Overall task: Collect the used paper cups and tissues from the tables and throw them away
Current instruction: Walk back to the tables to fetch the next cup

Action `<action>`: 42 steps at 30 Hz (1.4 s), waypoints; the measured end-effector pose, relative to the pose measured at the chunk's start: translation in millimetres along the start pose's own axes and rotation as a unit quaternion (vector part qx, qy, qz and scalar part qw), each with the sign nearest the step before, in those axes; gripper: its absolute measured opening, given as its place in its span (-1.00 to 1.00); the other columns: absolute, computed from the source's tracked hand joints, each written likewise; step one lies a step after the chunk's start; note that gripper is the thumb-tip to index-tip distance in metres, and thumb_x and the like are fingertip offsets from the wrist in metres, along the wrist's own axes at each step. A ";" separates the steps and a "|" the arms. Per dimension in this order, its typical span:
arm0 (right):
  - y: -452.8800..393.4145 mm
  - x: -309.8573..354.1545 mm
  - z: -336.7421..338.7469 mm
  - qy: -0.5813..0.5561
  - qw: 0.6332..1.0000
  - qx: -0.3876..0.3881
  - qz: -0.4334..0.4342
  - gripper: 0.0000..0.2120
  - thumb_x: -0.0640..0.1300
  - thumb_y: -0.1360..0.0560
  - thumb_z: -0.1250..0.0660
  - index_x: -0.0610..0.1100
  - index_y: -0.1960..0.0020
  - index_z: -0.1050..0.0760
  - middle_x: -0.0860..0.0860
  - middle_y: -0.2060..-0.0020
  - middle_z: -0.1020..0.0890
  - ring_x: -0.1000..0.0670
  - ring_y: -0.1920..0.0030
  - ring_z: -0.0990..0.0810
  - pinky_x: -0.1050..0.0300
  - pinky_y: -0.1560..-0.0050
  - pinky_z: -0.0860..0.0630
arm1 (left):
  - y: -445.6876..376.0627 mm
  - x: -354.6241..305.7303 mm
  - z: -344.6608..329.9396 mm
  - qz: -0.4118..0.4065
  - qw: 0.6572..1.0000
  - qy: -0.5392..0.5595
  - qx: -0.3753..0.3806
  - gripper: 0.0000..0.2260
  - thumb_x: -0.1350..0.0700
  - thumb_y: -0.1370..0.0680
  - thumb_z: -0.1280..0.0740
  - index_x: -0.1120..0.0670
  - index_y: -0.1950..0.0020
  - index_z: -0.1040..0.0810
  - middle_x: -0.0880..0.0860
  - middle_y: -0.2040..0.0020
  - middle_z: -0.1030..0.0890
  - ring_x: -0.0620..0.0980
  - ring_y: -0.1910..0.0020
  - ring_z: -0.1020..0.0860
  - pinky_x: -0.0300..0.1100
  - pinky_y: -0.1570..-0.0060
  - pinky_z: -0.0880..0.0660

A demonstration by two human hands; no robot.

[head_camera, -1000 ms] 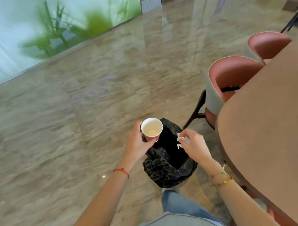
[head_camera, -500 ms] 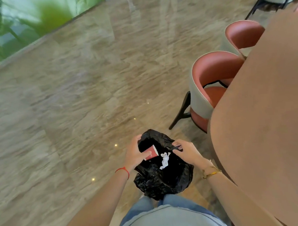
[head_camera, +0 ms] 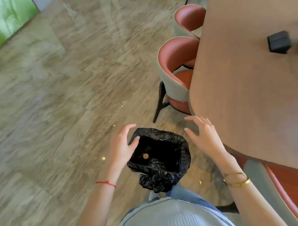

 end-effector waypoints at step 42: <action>752.5 -215.0 251.9 0.029 0.717 -0.466 -0.517 -0.68 -0.15 -0.47 -0.43 -0.10 -0.21 -0.53 0.04 -0.11 -0.60 0.05 -0.19 -0.49 0.34 -0.19 -0.28 | 413.9 -558.6 -340.7 -0.559 0.725 0.091 0.393 -0.67 0.12 -0.50 -0.44 0.03 -0.26 -0.53 -0.08 -0.14 -0.59 -0.21 -0.11 -0.50 -0.57 -0.12 -0.26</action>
Point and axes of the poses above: each hand's wrist, its own y-axis away from the middle knuckle, its own z-axis out of the back of the hand, x = y × z, the point moved 3 cm from there along -y, towards the middle knuckle
